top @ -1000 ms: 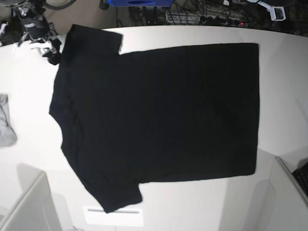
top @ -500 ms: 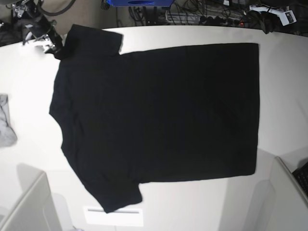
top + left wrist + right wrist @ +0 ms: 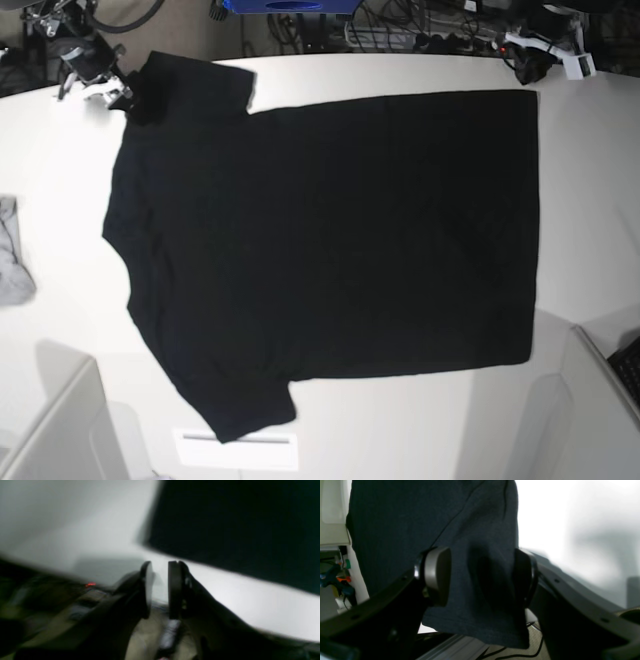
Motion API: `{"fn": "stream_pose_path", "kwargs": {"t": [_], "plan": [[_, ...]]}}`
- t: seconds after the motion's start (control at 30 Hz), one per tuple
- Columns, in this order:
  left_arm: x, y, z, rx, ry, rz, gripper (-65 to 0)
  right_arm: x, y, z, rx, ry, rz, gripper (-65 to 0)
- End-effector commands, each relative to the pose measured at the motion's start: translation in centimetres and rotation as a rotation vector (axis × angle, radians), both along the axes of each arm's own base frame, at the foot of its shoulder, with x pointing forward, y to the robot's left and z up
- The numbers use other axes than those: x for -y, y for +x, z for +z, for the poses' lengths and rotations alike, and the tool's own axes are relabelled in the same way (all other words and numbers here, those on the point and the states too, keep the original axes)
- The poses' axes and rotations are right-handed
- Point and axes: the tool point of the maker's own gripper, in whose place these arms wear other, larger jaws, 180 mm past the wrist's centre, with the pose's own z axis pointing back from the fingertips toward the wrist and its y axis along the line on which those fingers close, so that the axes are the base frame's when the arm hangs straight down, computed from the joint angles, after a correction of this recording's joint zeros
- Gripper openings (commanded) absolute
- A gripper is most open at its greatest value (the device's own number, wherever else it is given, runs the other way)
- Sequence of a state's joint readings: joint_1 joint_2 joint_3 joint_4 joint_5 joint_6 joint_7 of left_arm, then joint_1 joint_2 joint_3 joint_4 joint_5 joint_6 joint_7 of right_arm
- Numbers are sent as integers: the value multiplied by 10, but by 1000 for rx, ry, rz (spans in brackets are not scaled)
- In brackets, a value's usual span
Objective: Fold the T-shirt properly
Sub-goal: 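Lower the right gripper to the shirt's shoulder corner and grasp it, then lower the left gripper to the hem corner and grasp it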
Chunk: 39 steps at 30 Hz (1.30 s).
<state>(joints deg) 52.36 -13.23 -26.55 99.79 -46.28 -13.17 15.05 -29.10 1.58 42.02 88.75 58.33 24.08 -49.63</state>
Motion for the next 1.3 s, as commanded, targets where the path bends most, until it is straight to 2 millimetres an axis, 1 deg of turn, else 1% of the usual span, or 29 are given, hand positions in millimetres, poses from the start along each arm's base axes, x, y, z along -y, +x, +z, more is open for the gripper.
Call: {"fn": "stream_pose_path", "kwargs": {"t": [0.0, 0.07, 0.13, 0.2, 0.27, 0.3, 0.33, 0.4, 0.5, 0.57, 0.73, 0.8, 0.87, 0.93, 1.0, 1.17, 1.2, 1.27], "plan": [[-3, -1, 8, 29, -22, 20, -543, -3, -20, -15, -108, -15, 39, -335], [-7, 0, 18, 61, -66, 21, -543, -5, -20, -15, -103, -13, 45, -377], [-13, 3, 24, 74, -70, 7, -543, -7, -21, -17, -100, -9, 58, -402], [-21, 0, 26, 57, -60, 21, -543, -6, -25, -23, -115, 1, 50, -419], [-28, -2, 28, 50, -54, 34, -543, -6, -26, -28, -124, 16, 42, -452], [-31, -4, 29, 46, -51, 36, -541, -7, -28, -30, -130, 22, 41, -480], [-34, -5, 31, 47, -47, 44, -536, -8, -30, -32, -138, 29, 37, -522], [-41, -9, 33, 47, -38, 72, -535, -9, -28, -35, -140, 39, 34, -645], [-44, -11, 34, 51, -33, 90, -535, -11, -29, -40, -152, 57, 29, -650], [-47, -16, 27, 34, -43, 109, -535, -12, -29, -40, -152, 60, 29, -650], [-52, -22, 6, 12, -87, 161, -533, -11, -28, -40, -151, 57, 32, -650], [-51, -19, 5, 18, -93, 163, -532, -7, -27, -39, -151, 46, 39, -650], [-50, -17, 6, 25, -96, 164, -494, -5, -27, -39, -151, 42, 40, -650], [-50, -16, 6, 29, -97, 164, -428, -4, -27, -38, -151, 39, 41, -650], [-50, -16, 6, 29, -97, 164, -387, -4, -27, -38, -151, 39, 41, -650], [-51, -10, 7, 43, -96, 162, -377, -4, -27, -38, -151, 39, 41, -650], [-49, -7, 7, 48, -101, 160, -377, -4, -27, -38, -151, 39, 41, -650], [-39, 2, 3, 54, -123, 134, -378, -4, -26, -38, -148, 39, 42, -650]]}}
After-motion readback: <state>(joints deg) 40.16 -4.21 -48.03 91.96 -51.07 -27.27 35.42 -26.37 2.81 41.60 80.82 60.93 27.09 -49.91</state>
